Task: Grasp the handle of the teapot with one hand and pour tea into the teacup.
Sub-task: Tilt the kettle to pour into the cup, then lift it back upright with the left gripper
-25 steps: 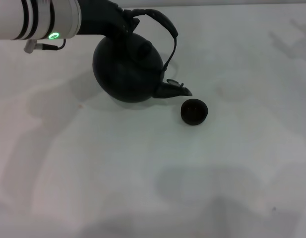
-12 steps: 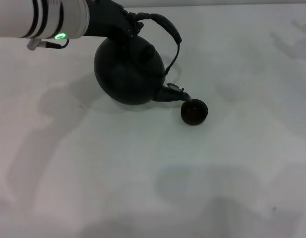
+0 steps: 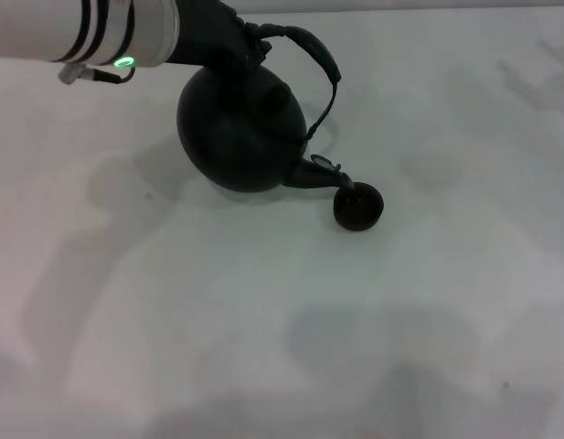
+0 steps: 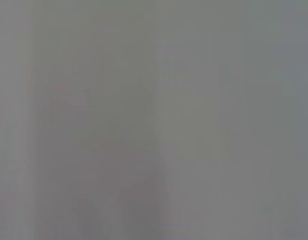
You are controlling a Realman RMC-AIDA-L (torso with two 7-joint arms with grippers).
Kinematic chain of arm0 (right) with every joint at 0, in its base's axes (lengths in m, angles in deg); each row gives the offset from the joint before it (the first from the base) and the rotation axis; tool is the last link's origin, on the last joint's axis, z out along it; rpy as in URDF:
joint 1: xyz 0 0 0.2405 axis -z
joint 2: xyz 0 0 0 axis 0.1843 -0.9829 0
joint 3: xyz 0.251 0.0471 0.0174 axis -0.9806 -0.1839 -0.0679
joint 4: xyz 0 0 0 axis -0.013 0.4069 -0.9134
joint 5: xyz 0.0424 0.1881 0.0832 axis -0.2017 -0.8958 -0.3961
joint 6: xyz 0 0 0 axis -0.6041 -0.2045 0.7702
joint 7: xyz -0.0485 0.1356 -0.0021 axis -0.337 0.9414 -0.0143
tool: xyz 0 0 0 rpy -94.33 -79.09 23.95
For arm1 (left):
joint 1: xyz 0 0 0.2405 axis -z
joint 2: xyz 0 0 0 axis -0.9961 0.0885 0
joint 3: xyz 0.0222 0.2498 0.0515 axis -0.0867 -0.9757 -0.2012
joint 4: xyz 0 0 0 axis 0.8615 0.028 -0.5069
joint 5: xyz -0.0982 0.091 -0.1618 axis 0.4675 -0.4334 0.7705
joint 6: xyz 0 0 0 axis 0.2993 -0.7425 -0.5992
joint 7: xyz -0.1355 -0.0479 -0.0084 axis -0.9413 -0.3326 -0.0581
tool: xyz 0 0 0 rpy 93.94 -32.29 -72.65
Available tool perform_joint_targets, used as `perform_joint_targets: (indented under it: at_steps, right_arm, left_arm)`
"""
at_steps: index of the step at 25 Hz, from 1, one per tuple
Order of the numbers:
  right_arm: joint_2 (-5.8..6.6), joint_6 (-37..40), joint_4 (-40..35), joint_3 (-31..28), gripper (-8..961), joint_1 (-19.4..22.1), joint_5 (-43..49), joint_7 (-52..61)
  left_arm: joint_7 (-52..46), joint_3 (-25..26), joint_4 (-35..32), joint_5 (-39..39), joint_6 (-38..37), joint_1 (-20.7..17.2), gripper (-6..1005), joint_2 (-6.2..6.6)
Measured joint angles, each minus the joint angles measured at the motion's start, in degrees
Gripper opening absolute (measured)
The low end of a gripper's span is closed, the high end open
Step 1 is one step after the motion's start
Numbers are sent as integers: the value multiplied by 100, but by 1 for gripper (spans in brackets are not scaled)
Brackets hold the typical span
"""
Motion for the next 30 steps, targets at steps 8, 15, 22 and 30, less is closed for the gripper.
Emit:
perform_joint_targets:
  at_steps: [8, 15, 22, 30]
  right_arm:
    - [-8, 5, 22, 12, 844, -4, 12, 4]
    - [-2, 18, 14, 14, 844, -20, 12, 3]
    - [0, 31, 9, 9, 844, -14, -1, -7]
    - [3, 46, -8, 0, 844, -25, -2, -29]
  left_arm:
    - [-173, -192, -20, -403, -61, 179, 153, 0]
    - [-278, -286, -28, -602, -151, 375, 154, -2]
    - [-283, -326, -24, -719, -231, 526, 153, -8]
    - [-289, -437, -27, -851, -372, 679, 148, -9]
